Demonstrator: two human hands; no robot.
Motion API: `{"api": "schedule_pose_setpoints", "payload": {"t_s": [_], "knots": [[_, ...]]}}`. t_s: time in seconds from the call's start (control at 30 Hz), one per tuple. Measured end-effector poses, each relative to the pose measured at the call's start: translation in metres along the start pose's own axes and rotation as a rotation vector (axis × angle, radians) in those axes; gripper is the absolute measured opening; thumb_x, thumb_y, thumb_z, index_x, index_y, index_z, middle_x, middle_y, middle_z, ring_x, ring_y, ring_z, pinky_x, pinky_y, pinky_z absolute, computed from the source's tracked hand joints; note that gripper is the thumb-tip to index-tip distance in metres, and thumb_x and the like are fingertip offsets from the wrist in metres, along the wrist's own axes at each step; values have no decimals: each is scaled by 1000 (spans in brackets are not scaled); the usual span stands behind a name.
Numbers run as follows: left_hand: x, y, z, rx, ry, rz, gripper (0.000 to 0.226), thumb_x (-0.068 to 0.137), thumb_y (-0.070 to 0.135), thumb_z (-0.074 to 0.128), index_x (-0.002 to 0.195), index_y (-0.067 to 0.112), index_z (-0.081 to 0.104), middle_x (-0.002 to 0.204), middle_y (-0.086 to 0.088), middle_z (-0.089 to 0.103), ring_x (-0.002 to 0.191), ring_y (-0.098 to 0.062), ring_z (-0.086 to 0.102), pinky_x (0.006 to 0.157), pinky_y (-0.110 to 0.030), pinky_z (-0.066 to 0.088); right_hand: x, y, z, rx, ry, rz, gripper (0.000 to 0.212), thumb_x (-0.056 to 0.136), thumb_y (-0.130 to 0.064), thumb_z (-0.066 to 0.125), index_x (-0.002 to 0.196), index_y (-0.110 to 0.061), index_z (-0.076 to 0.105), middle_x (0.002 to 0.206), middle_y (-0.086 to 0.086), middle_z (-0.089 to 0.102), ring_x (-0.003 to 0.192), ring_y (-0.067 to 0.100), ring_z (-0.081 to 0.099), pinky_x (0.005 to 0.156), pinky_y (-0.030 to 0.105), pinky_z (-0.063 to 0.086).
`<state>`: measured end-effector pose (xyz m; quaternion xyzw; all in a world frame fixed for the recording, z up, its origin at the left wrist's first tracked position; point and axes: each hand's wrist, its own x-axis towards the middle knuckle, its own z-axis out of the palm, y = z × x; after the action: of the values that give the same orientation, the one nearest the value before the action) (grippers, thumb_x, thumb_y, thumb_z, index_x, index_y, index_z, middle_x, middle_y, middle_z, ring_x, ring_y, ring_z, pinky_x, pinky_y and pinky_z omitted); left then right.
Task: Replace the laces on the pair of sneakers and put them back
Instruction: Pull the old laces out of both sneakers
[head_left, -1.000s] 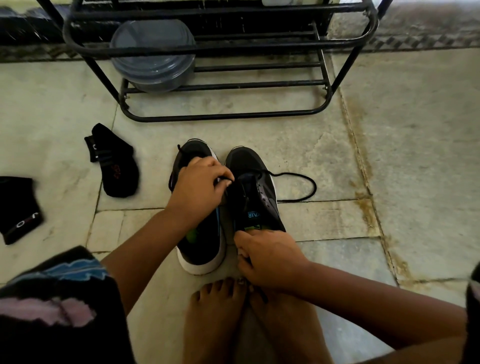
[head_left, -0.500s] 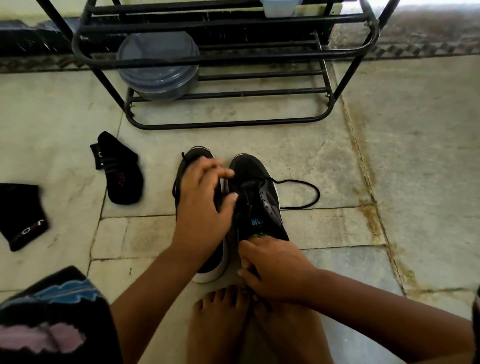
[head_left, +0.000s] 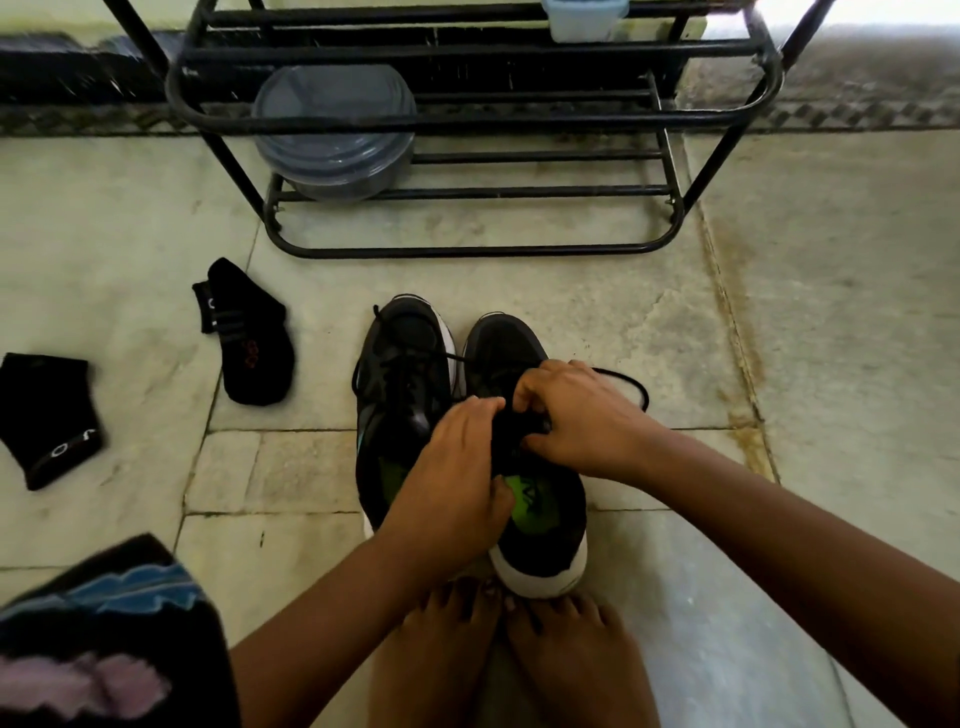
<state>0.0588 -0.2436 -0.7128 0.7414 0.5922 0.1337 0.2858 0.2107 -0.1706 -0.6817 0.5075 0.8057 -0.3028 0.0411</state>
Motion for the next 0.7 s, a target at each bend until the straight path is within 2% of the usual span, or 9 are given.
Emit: {"api": "schedule_pose_setpoints", "payload": {"t_s": [0.07, 0.17, 0.27, 0.4, 0.5, 0.57, 0.7], "knots": [[-3, 0, 9, 94, 31, -1, 64, 78, 4, 49, 139, 8, 34, 145, -12, 36, 140, -24, 26, 116, -32, 12, 4, -2, 5, 38, 23, 61, 37, 82, -13, 61, 118, -18, 55, 114, 4, 51, 108, 22, 48, 85, 26, 41], [-6, -5, 22, 270, 96, 23, 53, 75, 1, 55, 125, 8, 43, 136, -20, 47, 130, -36, 43, 111, -44, 18, 2, 0, 12, 47, 102, 126, 51, 84, -8, 53, 134, -19, 46, 120, 6, 49, 113, 23, 45, 89, 28, 39], [-6, -7, 26, 332, 158, 27, 51, 79, 7, 66, 124, 6, 43, 134, -22, 50, 128, -36, 47, 109, -47, 24, -1, 4, 19, -54, 175, 118, 59, 86, -11, 50, 143, -22, 36, 117, 4, 46, 107, 20, 44, 89, 27, 39], [-7, -8, 26, 397, 161, 29, 51, 80, 11, 54, 128, 4, 38, 134, -22, 51, 127, -36, 48, 107, -47, 27, 0, 4, 26, -164, 199, 82, 62, 88, -19, 50, 146, -27, 29, 117, 5, 42, 105, 21, 42, 87, 28, 38], [-7, -8, 25, 422, 149, 32, 49, 81, 11, 42, 129, 2, 38, 133, -23, 52, 126, -36, 49, 107, -49, 28, 4, 2, 29, -271, 187, 5, 59, 91, -25, 51, 146, -28, 31, 122, 7, 39, 109, 24, 37, 88, 31, 36], [-7, -7, 26, 432, 134, 34, 50, 80, 11, 34, 129, 1, 37, 133, -23, 52, 125, -36, 49, 107, -50, 29, 6, 1, 28, -293, 188, -23, 52, 91, -27, 50, 142, -29, 38, 121, 6, 38, 110, 24, 36, 88, 32, 36], [-7, -7, 25, 448, 127, 31, 52, 78, 10, 34, 129, 2, 39, 131, -22, 54, 124, -35, 51, 106, -47, 31, 8, 1, 26, -305, 217, -37, 36, 93, -29, 47, 129, -27, 53, 118, 4, 41, 110, 22, 38, 85, 30, 34]]}}
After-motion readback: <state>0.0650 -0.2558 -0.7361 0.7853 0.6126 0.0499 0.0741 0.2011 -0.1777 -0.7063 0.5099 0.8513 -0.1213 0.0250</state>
